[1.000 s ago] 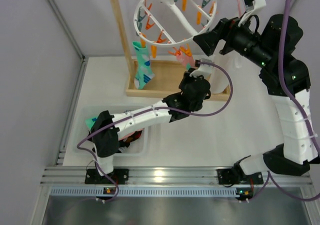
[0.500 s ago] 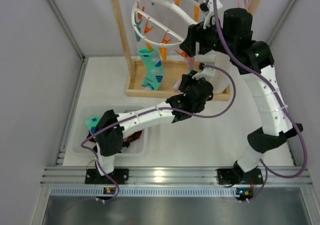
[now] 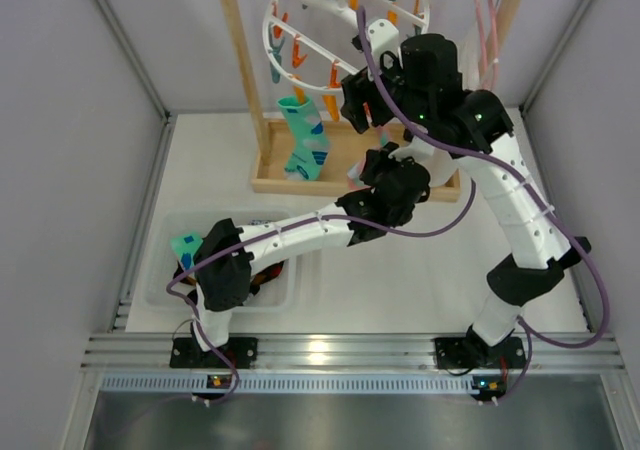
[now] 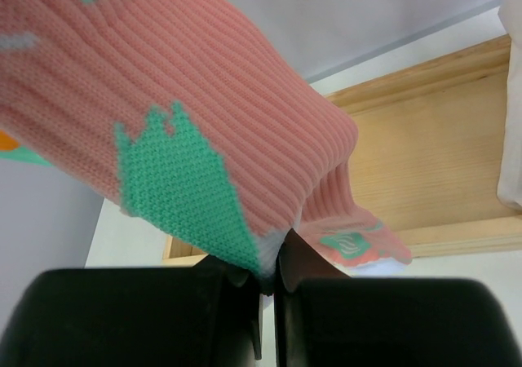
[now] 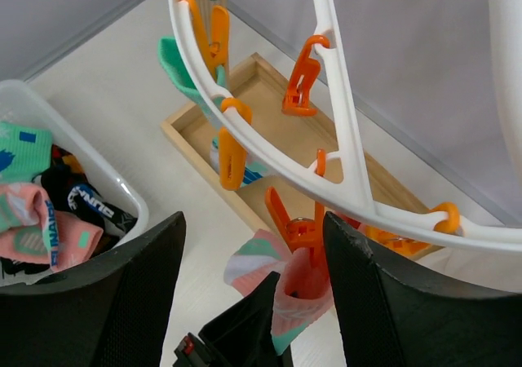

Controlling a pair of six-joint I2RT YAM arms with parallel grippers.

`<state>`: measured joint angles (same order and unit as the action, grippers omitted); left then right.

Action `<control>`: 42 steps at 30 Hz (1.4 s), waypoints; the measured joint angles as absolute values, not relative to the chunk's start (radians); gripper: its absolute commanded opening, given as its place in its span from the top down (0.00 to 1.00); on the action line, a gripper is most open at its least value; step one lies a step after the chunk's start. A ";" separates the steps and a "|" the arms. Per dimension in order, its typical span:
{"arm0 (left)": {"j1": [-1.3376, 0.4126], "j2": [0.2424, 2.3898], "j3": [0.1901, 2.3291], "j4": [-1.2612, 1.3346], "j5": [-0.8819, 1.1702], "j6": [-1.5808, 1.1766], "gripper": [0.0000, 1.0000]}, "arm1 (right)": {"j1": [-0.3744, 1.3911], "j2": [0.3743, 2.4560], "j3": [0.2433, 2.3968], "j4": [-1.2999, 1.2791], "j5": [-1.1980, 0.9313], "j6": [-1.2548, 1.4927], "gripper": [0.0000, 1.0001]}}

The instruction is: Remove the socks clipped to the hanger

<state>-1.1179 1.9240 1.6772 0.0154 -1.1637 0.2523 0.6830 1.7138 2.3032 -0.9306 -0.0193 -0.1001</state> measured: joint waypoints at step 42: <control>-1.111 1.458 1.265 -0.165 -0.733 -0.155 1.00 | 0.663 1.758 2.155 -0.760 0.118 -0.076 0.86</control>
